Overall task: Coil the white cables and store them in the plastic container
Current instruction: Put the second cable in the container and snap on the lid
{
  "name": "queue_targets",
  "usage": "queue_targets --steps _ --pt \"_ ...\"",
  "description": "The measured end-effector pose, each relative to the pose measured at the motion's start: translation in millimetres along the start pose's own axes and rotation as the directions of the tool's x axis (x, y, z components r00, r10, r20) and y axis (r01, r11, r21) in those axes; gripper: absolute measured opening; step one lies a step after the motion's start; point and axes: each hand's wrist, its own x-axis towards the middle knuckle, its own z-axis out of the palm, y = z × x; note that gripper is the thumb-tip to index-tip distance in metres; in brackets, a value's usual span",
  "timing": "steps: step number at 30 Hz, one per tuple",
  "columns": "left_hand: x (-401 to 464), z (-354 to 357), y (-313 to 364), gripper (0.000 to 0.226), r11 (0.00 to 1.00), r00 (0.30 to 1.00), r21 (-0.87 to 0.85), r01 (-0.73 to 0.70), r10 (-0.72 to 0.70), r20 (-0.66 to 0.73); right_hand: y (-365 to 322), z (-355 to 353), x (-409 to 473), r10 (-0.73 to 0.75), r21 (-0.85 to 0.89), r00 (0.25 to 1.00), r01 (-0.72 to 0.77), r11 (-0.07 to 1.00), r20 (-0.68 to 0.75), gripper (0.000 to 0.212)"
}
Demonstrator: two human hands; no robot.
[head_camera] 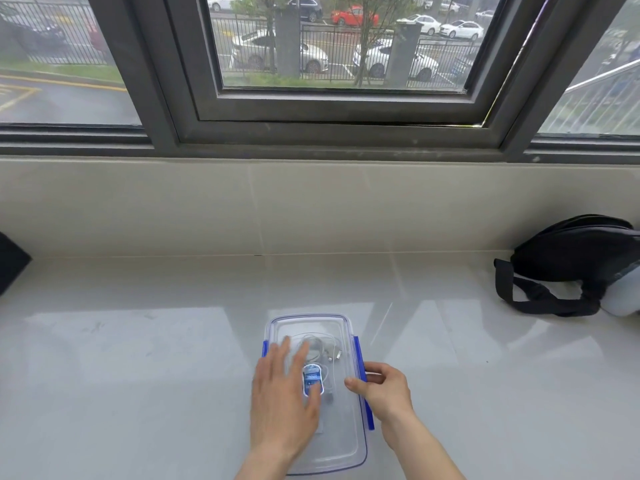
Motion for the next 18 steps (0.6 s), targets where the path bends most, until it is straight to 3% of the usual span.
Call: queue_targets --steps 3,6,11,18 --pt "-4.7 29.6 7.3 0.072 0.988 0.983 0.054 -0.144 0.136 0.127 -1.0 -1.7 0.1 0.026 0.021 0.999 -0.027 0.999 0.041 0.05" --pt "-8.3 45.7 4.3 0.075 0.966 0.975 0.189 -0.176 0.144 0.17 -3.1 -3.7 -1.4 0.028 0.014 0.998 -0.029 0.999 0.057 0.05" --pt "-8.7 52.2 2.1 0.073 0.938 0.98 0.286 -0.194 0.17 0.106 -2.0 -6.6 -0.5 0.02 0.001 0.998 -0.02 1.0 0.058 0.046" --pt "-9.2 51.5 3.6 0.071 0.929 0.977 0.315 -0.197 0.16 0.14 -9.1 -5.3 -4.8 0.054 -0.027 0.998 -0.053 0.998 0.021 0.045"
